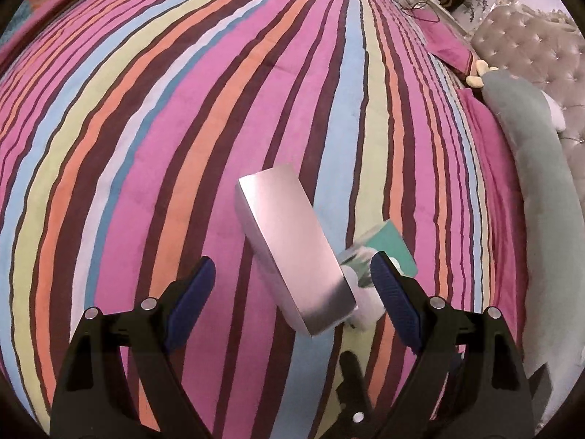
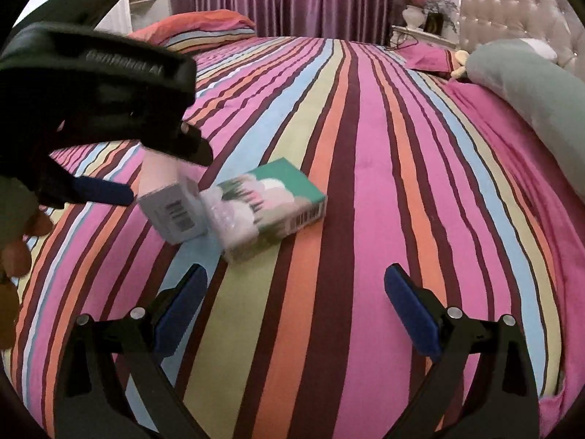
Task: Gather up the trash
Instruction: 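Grasp the pink box with the left tool while the right tool grasps the green tissue pack, then carry the pink box and tissue pack over the wastebasket with both tools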
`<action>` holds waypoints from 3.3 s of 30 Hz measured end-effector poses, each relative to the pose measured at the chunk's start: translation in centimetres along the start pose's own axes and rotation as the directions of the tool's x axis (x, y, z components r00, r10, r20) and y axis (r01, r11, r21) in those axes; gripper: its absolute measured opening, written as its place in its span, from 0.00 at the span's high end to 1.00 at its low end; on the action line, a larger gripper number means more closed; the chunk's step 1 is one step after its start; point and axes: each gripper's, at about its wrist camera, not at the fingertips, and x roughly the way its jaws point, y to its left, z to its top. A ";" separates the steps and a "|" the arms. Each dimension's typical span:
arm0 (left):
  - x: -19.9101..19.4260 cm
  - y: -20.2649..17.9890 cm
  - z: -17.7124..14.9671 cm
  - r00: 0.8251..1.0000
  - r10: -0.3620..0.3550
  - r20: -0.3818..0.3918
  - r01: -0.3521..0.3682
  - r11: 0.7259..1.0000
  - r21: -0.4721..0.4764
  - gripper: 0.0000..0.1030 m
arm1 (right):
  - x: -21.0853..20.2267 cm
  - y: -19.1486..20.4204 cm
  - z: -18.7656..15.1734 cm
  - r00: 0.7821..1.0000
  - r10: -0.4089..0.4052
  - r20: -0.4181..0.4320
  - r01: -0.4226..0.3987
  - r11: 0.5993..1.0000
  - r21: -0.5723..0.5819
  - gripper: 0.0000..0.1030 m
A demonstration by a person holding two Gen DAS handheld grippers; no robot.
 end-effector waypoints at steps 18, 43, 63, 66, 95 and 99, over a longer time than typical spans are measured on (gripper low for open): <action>1.6 1.4 0.2 1.000 0.005 -0.003 -0.005 1.000 -0.026 0.26 | 3.6 -0.4 3.3 0.992 0.113 -0.054 -0.120 0.981 -0.152 0.08; 0.0 3.7 -2.1 0.981 -0.148 0.125 0.142 0.988 0.055 0.62 | 3.0 0.1 2.9 0.999 0.022 -0.048 -0.019 0.997 0.068 0.35; -6.5 7.8 -9.3 0.979 -0.147 0.142 0.118 0.974 0.192 0.62 | -5.3 3.0 -4.7 0.996 -0.056 -0.063 0.071 0.963 0.261 0.35; -7.9 9.1 -10.9 0.980 -0.142 0.141 0.111 0.971 0.210 0.62 | -6.8 3.9 -6.1 0.996 -0.064 -0.066 0.079 0.957 0.279 0.35; -19.1 20.6 -24.9 0.982 -0.100 0.158 0.053 0.959 0.278 0.62 | -18.2 12.6 -16.8 0.997 -0.036 -0.064 0.056 0.937 0.344 0.35; -20.1 21.5 -26.6 0.983 -0.094 0.158 0.044 0.954 0.295 0.62 | -19.5 13.0 -18.1 0.997 -0.043 -0.064 0.063 0.935 0.348 0.35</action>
